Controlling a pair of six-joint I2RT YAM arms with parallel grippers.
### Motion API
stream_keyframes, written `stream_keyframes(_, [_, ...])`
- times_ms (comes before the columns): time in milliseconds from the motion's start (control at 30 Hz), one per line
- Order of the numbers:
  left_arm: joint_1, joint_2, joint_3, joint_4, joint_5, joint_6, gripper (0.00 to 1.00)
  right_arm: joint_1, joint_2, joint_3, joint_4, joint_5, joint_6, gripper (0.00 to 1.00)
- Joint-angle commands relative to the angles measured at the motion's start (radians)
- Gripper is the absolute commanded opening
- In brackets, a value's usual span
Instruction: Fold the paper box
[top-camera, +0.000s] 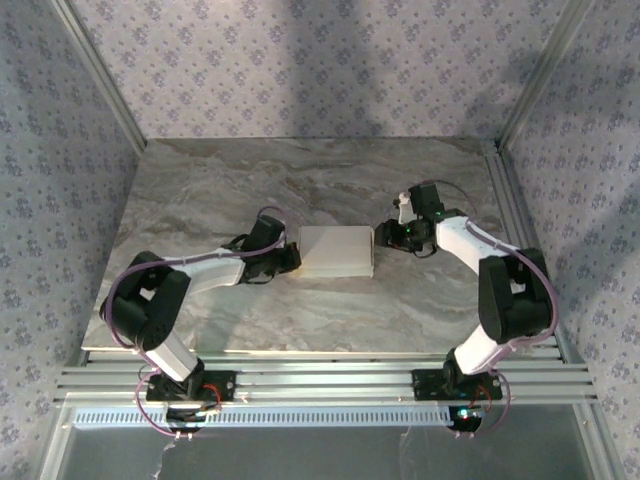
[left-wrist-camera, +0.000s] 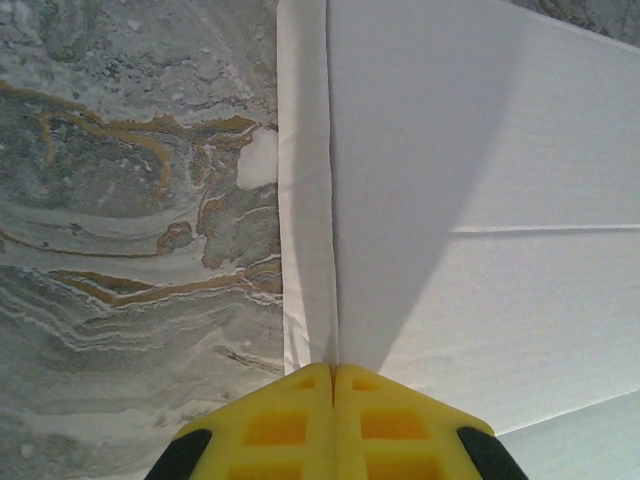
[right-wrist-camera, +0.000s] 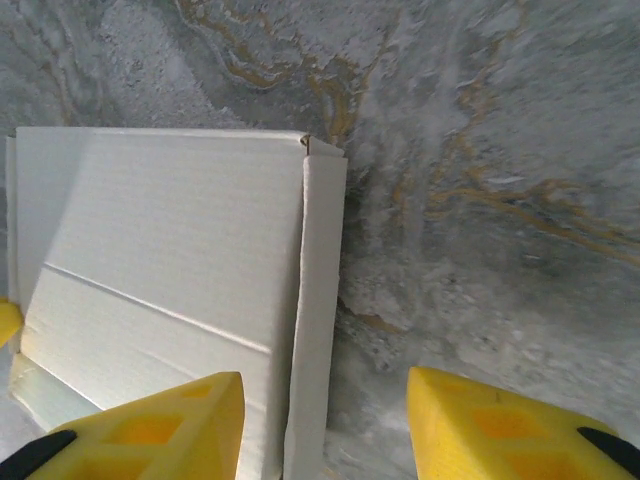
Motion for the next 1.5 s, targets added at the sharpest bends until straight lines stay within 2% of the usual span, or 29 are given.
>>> stream_keyframes(0, [0.027,0.013,-0.039,-0.032,0.078,0.038,0.00,-0.008,0.047,-0.013,0.075,-0.140,0.044,0.48])
stream_keyframes(267, [0.066,0.027,-0.049,-0.024,0.112,0.048,0.00,-0.019,0.071,-0.102,0.218,-0.258,0.120,0.53])
stream_keyframes(467, [0.095,0.055,-0.064,-0.004,0.139,0.056,0.00,-0.049,0.046,-0.180,0.322,-0.334,0.169,0.61])
stream_keyframes(667, [0.102,0.072,-0.063,0.008,0.153,0.054,0.00,-0.045,0.078,-0.206,0.442,-0.412,0.247,0.61])
stream_keyframes(867, [0.103,0.074,-0.059,0.006,0.151,0.055,0.00,-0.036,0.086,-0.233,0.529,-0.435,0.313,0.60])
stream_keyframes(1067, [0.102,0.078,-0.058,-0.003,0.142,0.059,0.00,-0.031,0.087,-0.244,0.528,-0.430,0.318,0.60])
stream_keyframes(1300, [0.114,0.090,-0.073,-0.013,0.116,0.064,0.00,-0.036,0.002,-0.262,0.406,-0.318,0.233,0.60])
stream_keyframes(1467, [0.124,0.103,-0.084,0.001,0.124,0.064,0.00,-0.033,0.021,-0.240,0.398,-0.351,0.224,0.61])
